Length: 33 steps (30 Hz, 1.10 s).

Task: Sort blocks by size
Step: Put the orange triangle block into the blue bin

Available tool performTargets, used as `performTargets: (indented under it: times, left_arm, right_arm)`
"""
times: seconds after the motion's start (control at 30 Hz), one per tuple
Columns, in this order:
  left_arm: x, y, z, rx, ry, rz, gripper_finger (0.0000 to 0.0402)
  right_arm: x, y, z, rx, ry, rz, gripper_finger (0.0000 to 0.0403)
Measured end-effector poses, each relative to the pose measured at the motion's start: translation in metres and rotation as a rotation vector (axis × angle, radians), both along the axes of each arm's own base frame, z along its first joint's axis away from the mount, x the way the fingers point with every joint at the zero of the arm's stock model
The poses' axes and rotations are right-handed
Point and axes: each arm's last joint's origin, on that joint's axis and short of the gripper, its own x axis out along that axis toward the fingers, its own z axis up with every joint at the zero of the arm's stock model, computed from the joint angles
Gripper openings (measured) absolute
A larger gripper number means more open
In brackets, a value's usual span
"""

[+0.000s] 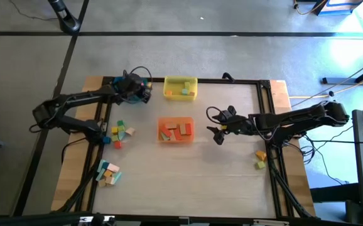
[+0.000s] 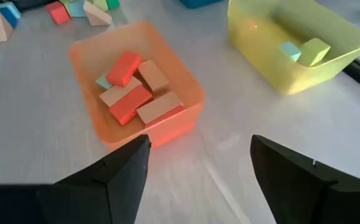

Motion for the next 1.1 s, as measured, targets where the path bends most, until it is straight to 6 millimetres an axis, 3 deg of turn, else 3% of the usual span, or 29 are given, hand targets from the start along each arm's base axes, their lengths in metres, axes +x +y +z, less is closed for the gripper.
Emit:
performTargets:
  times: [0.27,0.5,0.63,0.87,1.1]
  left_arm:
    - [-0.011,0.012,-0.009,-0.093,-0.004,0.047,0.0121]
    - [-0.016,0.014,-0.01,-0.146,-0.018,0.028,0.0201]
    - [-0.015,0.012,0.004,-0.165,-0.005,0.019,0.0227]
    - [0.004,-0.023,0.04,-0.187,0.015,-0.131,0.0232]
    - [0.012,-0.074,0.035,-0.325,0.094,-0.208,0.0233]
  right_arm:
    - [-0.004,0.001,-0.019,0.049,-0.046,0.021,0.0276]
    - [-0.003,0.001,-0.019,0.05,-0.061,0.022,0.0276]
    - [-0.003,0.001,-0.018,0.051,-0.064,0.022,0.0276]
    - [-0.003,0.001,-0.018,0.051,-0.065,0.022,0.0276]
    - [-0.003,0.001,-0.018,0.05,-0.065,0.022,0.0276]
